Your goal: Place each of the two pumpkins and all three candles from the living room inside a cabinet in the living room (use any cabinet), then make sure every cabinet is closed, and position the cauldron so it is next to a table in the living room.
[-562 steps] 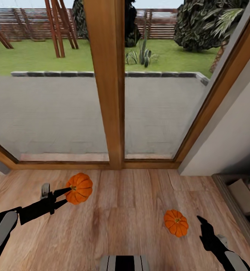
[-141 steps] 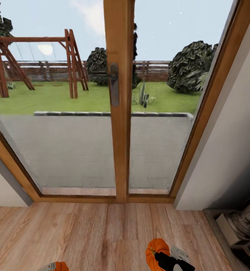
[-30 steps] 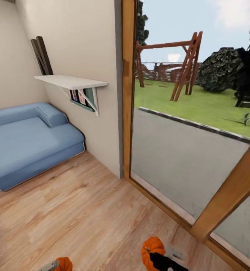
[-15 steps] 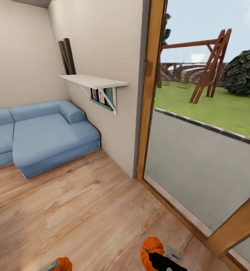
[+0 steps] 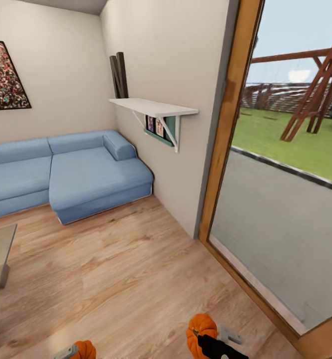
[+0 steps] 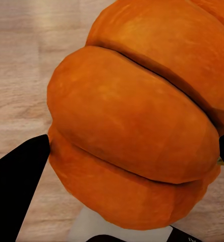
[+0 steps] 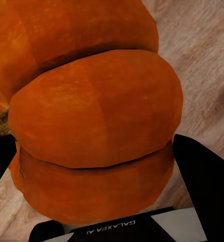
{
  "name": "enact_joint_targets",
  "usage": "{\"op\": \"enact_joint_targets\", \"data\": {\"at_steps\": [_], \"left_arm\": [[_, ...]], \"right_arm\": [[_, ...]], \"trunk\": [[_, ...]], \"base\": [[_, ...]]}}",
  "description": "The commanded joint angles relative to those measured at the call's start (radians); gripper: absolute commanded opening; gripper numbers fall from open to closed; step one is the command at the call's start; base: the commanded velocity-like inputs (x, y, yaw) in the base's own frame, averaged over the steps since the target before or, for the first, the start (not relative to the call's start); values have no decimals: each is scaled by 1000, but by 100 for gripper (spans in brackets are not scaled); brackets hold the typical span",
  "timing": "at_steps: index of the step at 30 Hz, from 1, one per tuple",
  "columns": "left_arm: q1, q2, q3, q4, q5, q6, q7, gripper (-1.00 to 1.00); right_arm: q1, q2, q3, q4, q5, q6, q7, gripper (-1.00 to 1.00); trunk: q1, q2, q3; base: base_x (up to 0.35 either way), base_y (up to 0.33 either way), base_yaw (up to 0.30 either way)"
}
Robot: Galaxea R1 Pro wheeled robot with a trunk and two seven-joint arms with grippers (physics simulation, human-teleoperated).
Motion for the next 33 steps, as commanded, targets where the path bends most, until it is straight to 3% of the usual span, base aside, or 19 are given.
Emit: {"op": "enact_joint_targets", "data": {"at_steps": [1,33], "left_arm": [[0,0,0,0,0,0,0,-100],[0,-1,-3,0,-3,0,0,-100]], "right_arm": [[0,0,0,2,0,0,0,-100],[0,0,0,16,0,-2,0,-100]], "trunk": [[0,0,0],[0,0,0]], "base": [[0,0,288],[0,0,288]]}}
